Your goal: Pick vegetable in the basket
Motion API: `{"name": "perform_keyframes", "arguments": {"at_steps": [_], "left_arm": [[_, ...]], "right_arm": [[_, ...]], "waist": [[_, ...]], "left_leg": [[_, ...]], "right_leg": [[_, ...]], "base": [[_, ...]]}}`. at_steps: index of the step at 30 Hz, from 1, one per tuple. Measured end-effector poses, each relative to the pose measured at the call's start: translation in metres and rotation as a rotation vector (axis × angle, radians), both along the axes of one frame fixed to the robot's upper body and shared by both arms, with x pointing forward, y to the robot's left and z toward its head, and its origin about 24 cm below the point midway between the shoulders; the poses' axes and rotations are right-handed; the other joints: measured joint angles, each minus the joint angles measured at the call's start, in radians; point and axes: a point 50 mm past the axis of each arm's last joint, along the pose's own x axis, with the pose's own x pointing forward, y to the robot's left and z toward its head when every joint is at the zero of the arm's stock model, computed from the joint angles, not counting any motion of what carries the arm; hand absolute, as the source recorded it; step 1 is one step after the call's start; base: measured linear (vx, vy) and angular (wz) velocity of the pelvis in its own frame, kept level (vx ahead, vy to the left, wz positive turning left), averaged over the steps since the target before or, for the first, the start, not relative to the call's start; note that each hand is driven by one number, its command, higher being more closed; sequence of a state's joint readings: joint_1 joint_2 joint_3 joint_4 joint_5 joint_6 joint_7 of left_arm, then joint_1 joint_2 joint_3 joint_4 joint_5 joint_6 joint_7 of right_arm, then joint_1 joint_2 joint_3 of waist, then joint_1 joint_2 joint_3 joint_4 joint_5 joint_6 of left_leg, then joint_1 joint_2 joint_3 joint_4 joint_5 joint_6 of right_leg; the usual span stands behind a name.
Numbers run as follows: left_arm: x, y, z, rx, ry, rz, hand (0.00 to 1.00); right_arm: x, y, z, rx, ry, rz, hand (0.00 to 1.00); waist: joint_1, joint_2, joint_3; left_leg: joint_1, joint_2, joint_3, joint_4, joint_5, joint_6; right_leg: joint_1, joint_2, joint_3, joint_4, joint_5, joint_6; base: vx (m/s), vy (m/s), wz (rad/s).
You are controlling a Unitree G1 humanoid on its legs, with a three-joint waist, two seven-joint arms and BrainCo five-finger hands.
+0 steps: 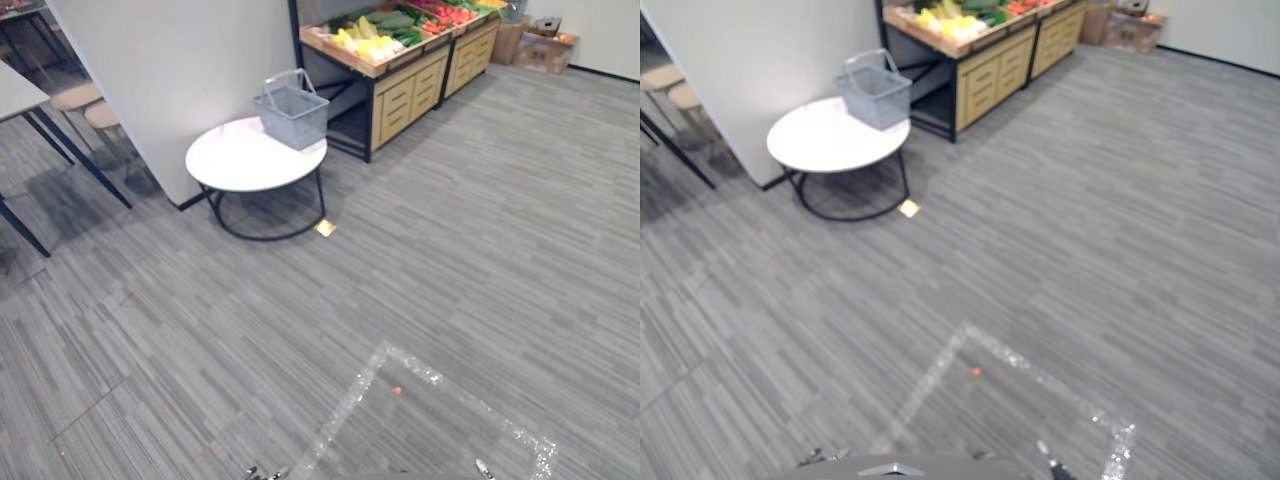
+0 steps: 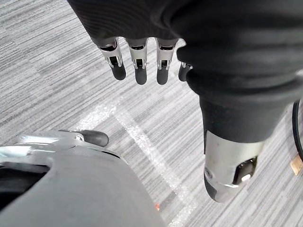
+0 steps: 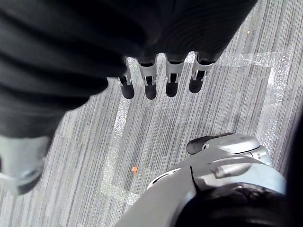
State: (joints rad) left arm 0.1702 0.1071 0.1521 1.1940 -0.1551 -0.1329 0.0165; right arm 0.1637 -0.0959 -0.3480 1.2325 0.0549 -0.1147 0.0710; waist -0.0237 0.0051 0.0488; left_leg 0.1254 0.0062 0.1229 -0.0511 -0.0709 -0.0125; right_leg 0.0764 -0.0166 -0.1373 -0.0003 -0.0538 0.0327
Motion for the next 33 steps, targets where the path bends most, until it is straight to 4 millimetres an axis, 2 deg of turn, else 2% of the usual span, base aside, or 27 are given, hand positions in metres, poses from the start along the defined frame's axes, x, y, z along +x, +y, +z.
{"name": "perform_keyframes", "arguments": {"at_steps": [1,10,17,23,33], "left_arm": [[0.0002,0.0006,0.0002,0.002,-0.003,0.004,0.00],[-0.0002,0.0010,0.0003,0.001,-0.010,0.014,0.00],[-0.0022,0.0003,-0.0003,-0.014,-0.009,0.038,0.00],[-0.0023,0.0014,-0.0006,-0.025,-0.006,0.035,0.00],[-0.0017,0.0012,-0.0006,-0.024,-0.004,0.022,0.00]], "right_arm": [[0.0010,0.0009,-0.0001,0.002,-0.002,0.001,0.00],[0.0021,0.0018,-0.0001,0.003,-0.010,0.004,0.00],[0.0020,0.0013,0.0001,0.003,-0.013,0.004,0.00],[0.0023,0.0023,-0.0001,0.006,-0.013,0.006,0.00],[0.0025,0.0021,0.0000,0.009,-0.014,0.010,0.00]], "waist": [[0.000,-0.007,0.005],[-0.001,-0.016,0.011],[-0.001,-0.013,0.008],[-0.001,-0.012,0.007],[-0.001,-0.008,0.006]], "left_leg": [[0.003,0.000,0.000,0.000,-0.001,-0.001],[0.022,0.000,0.003,-0.026,0.012,-0.002],[0.025,0.001,0.013,-0.035,0.011,-0.004],[0.042,0.005,0.034,-0.034,-0.003,-0.024],[0.039,0.014,0.055,-0.015,-0.012,-0.037]], "right_leg": [[0.003,0.000,0.000,0.000,0.000,0.000],[0.016,0.000,-0.011,-0.017,0.002,0.004],[0.019,0.004,-0.001,-0.034,0.007,0.010],[0.032,0.009,0.018,-0.045,0.008,0.011],[0.034,0.016,0.032,-0.049,0.008,0.011]], "base": [[0.00,0.000,0.00],[-0.03,-0.010,0.01],[0.01,-0.006,-0.05],[0.01,-0.012,-0.09],[-0.01,-0.026,-0.04]]}}
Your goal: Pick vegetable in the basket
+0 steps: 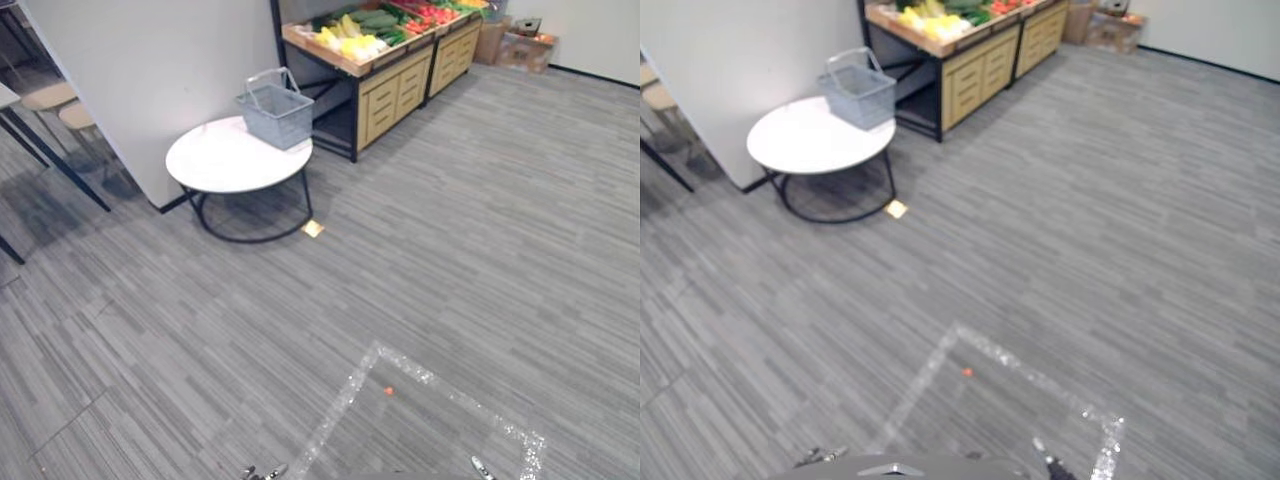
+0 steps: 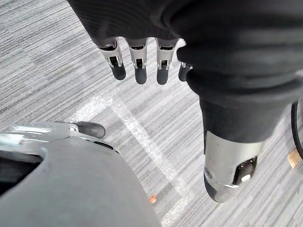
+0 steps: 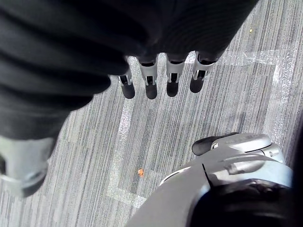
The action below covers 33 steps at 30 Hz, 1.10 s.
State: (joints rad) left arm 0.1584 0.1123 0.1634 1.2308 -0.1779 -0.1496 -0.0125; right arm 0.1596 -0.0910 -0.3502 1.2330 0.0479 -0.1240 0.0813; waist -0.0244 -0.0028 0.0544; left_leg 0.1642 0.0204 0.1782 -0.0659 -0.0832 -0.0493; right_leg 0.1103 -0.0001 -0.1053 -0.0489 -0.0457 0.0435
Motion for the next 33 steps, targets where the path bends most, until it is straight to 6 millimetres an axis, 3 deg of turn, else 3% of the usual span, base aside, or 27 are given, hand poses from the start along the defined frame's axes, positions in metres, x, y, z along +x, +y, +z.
{"name": "perform_keyframes", "arguments": {"at_steps": [16,23,24,26,27,29,31,33], "left_arm": [[0.001,0.000,0.000,0.001,0.001,-0.003,0.00],[0.010,0.002,0.001,0.013,-0.018,0.010,0.00],[0.011,0.002,0.001,0.013,-0.024,0.033,0.00],[0.011,-0.001,0.001,0.006,-0.034,0.079,0.00],[0.010,0.003,0.002,0.015,-0.040,0.112,0.00],[0.015,0.004,0.003,0.012,-0.077,0.173,0.00],[0.013,0.001,0.003,0.002,-0.076,0.198,0.00],[0.012,-0.001,0.002,-0.004,-0.074,0.200,0.00]], "right_arm": [[-0.001,0.000,0.000,0.002,0.000,-0.016,0.00],[0.017,0.000,0.001,0.000,-0.043,-0.007,0.00],[0.019,-0.001,0.002,-0.002,-0.047,-0.004,0.00],[0.020,-0.004,0.002,-0.010,-0.048,0.010,0.00],[0.020,-0.004,0.003,-0.011,-0.049,0.006,0.00],[0.020,-0.003,0.002,-0.007,-0.050,-0.009,0.00],[0.016,-0.003,0.002,-0.007,-0.041,-0.009,0.00],[0.023,-0.004,0.003,-0.013,-0.061,0.001,0.00]], "waist": [[0.001,0.002,0.000],[0.001,-0.001,0.047],[0.002,0.005,0.062],[0.007,0.012,0.074],[0.004,0.027,0.080],[0.009,0.009,0.131],[0.009,0.015,0.136],[0.021,0.016,0.137]], "left_leg": [[-0.003,0.006,0.001,0.000,0.000,0.000],[-0.060,0.016,0.024,0.047,-0.010,-0.005],[-0.072,0.027,0.033,0.089,-0.038,-0.013],[-0.176,0.086,0.040,0.338,-0.148,-0.033],[-0.250,0.116,0.053,0.495,-0.156,-0.029],[-0.410,0.167,0.032,0.853,-0.086,0.015],[-0.464,0.167,0.023,0.927,-0.098,-0.003],[-0.523,0.153,0.029,0.860,-0.097,-0.002]], "right_leg": [[-0.003,0.006,-0.001,-0.001,0.000,0.000],[-0.138,0.000,0.006,0.201,-0.077,-0.041],[-0.141,0.006,0.007,0.224,-0.098,-0.049],[-0.141,0.032,0.008,0.243,-0.125,-0.076],[-0.141,0.039,0.004,0.248,-0.131,-0.087],[-0.104,0.033,-0.018,0.279,-0.157,-0.103],[-0.088,0.020,-0.028,0.301,-0.184,-0.101],[-0.076,-0.002,-0.029,0.299,-0.200,-0.084]], "base": [[-0.01,-0.014,0.00],[-0.05,-0.039,-0.09],[-0.08,-0.105,-0.16],[-0.06,-0.122,-0.12],[-0.02,-0.126,0.08],[0.01,-0.102,0.23],[0.07,-0.030,0.30],[0.15,0.024,0.20]]}}
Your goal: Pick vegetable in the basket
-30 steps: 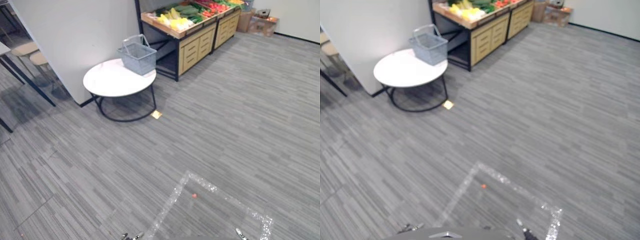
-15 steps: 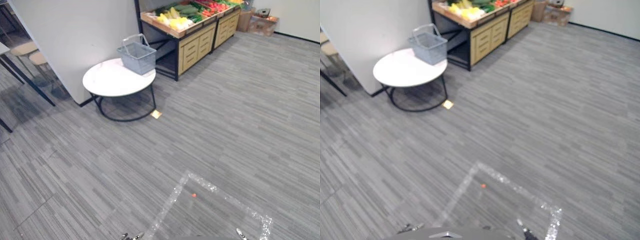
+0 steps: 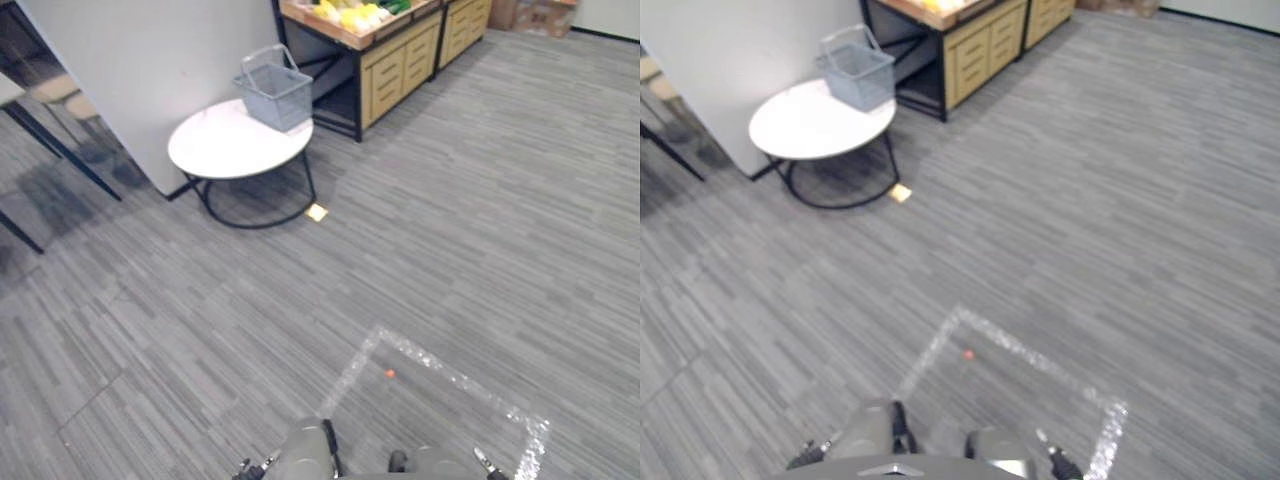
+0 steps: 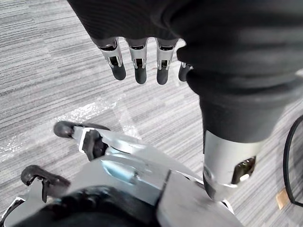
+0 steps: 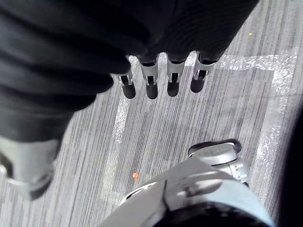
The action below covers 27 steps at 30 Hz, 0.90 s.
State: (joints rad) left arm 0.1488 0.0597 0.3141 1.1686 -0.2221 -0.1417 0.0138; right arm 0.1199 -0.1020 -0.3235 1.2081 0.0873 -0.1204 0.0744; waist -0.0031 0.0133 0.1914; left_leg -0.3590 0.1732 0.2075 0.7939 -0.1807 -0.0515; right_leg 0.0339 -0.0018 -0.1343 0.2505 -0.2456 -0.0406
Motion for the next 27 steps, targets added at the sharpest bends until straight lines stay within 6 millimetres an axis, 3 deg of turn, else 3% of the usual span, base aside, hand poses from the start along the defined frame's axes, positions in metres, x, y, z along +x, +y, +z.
{"name": "perform_keyframes", "arguments": {"at_steps": [3,5,9,10,11,12,13,15,16,17,18,20,21,22,24,27], "left_arm": [[-0.001,-0.005,0.000,-0.010,-0.006,0.009,0.00],[-0.009,-0.008,-0.001,-0.014,0.006,0.025,0.00],[-0.027,-0.014,-0.003,-0.024,0.053,0.070,0.00],[-0.033,-0.013,-0.004,-0.020,0.072,0.058,0.00],[-0.039,0.001,-0.001,0.016,0.090,0.037,0.00],[-0.038,0.005,-0.001,0.031,0.094,0.016,0.00],[-0.031,0.010,0.000,0.046,0.086,-0.021,0.00],[-0.025,0.013,0.001,0.055,0.077,-0.055,0.00],[-0.025,0.013,0.001,0.057,0.078,-0.076,0.00],[-0.023,0.013,0.002,0.057,0.075,-0.101,0.00],[-0.021,0.015,0.002,0.063,0.076,-0.133,0.00],[-0.013,0.015,0.002,0.064,0.072,-0.172,0.00],[-0.007,0.015,0.003,0.066,0.064,-0.188,0.00],[-0.003,0.014,0.003,0.066,0.055,-0.192,0.00],[0.004,0.013,0.003,0.066,0.039,-0.198,0.00],[0.018,0.004,0.003,0.046,0.001,-0.181,0.00]], "right_arm": [[0.009,-0.002,0.002,-0.012,-0.025,0.039,0.00],[0.008,-0.003,0.003,-0.023,-0.021,0.077,0.00],[0.008,-0.009,0.004,-0.041,-0.019,0.084,0.00],[0.009,-0.009,0.004,-0.038,-0.017,0.087,0.00],[0.008,0.001,0.001,-0.009,-0.007,0.082,0.00],[0.009,0.006,0.000,0.004,-0.011,0.083,0.00],[0.013,0.010,0.000,0.013,-0.025,0.085,0.00],[0.012,0.010,-0.001,0.021,-0.021,0.077,0.00],[0.011,0.009,-0.001,0.021,-0.019,0.078,0.00],[0.009,0.009,0.000,0.023,-0.018,0.079,0.00],[0.006,0.010,-0.001,0.028,-0.013,0.079,0.00],[0.004,0.009,-0.001,0.028,-0.009,0.078,0.00],[0.000,0.009,-0.001,0.027,-0.001,0.073,0.00],[-0.002,0.009,-0.002,0.027,0.005,0.070,0.00],[-0.007,0.009,-0.002,0.029,0.015,0.062,0.00],[-0.011,0.006,-0.002,0.026,0.017,0.018,0.00]], "waist": [[0.024,0.005,0.001],[0.036,0.012,-0.001],[0.044,0.034,-0.010],[0.052,0.005,-0.027],[0.062,-0.048,-0.071],[0.060,-0.067,-0.086],[0.049,-0.073,-0.092],[0.035,-0.077,-0.094],[0.034,-0.076,-0.096],[0.032,-0.076,-0.100],[0.026,-0.069,-0.099],[0.025,-0.072,-0.096],[0.014,-0.066,-0.093],[-0.002,-0.059,-0.090],[-0.021,-0.051,-0.088],[-0.028,-0.018,-0.080]], "left_leg": [[-0.036,-0.014,0.000,-0.296,0.058,0.003],[-0.037,0.004,-0.005,-0.591,0.157,-0.011],[-0.045,0.050,-0.006,-0.677,0.233,-0.017],[-0.048,0.017,0.002,-0.621,0.339,-0.006],[-0.062,-0.036,0.042,-0.572,0.288,0.015],[-0.070,-0.056,0.060,-0.553,0.262,0.027],[-0.073,-0.082,0.065,-0.497,0.221,0.056],[-0.017,-0.114,0.072,-0.446,0.131,0.083],[0.028,-0.123,0.084,-0.445,0.094,0.092],[0.107,-0.147,0.086,-0.480,0.051,0.097],[0.179,-0.168,0.082,-0.521,0.023,0.101],[0.280,-0.189,0.073,-0.572,-0.010,0.116],[0.351,-0.197,0.057,-0.600,-0.032,0.118],[0.417,-0.199,0.040,-0.625,-0.056,0.117],[0.492,-0.193,0.025,-0.655,-0.081,0.115],[0.594,-0.162,0.005,-0.701,-0.109,0.102]], "right_leg": [[0.013,-0.016,0.005,-0.013,-0.020,0.021],[0.029,-0.015,0.006,0.000,-0.069,0.049],[0.081,-0.024,0.065,0.033,-0.172,0.091],[0.095,-0.077,0.099,0.030,-0.202,0.095],[0.079,-0.145,0.148,0.040,-0.204,0.085],[0.052,-0.164,0.176,0.069,-0.181,0.087],[0.021,-0.190,0.210,0.156,-0.120,0.117],[-0.011,-0.204,0.254,0.335,0.005,0.112],[-0.041,-0.212,0.256,0.441,0.108,0.113],[-0.078,-0.229,0.246,0.553,0.296,0.132],[-0.121,-0.228,0.242,0.679,0.299,0.136],[-0.185,-0.222,0.199,0.793,0.199,0.107],[-0.226,-0.221,0.120,0.826,0.116,0.083],[-0.263,-0.220,0.031,0.807,0.053,0.062],[-0.316,-0.209,-0.054,0.723,0.005,0.048],[-0.427,-0.150,-0.109,0.400,0.020,0.063]], "base": [[0.19,0.076,-0.02],[0.30,0.138,-0.03],[0.54,0.329,-0.37],[0.62,0.426,-0.71],[0.76,0.466,-0.65],[0.66,0.321,-0.33],[0.67,0.321,0.07],[0.59,0.305,0.11],[0.57,0.291,-0.14],[0.66,0.327,-0.09],[0.65,0.306,-0.06],[0.41,0.145,0.07],[0.49,0.112,0.30],[0.59,0.098,0.39],[0.51,0.039,0.33],[0.68,-0.053,0.41]]}}
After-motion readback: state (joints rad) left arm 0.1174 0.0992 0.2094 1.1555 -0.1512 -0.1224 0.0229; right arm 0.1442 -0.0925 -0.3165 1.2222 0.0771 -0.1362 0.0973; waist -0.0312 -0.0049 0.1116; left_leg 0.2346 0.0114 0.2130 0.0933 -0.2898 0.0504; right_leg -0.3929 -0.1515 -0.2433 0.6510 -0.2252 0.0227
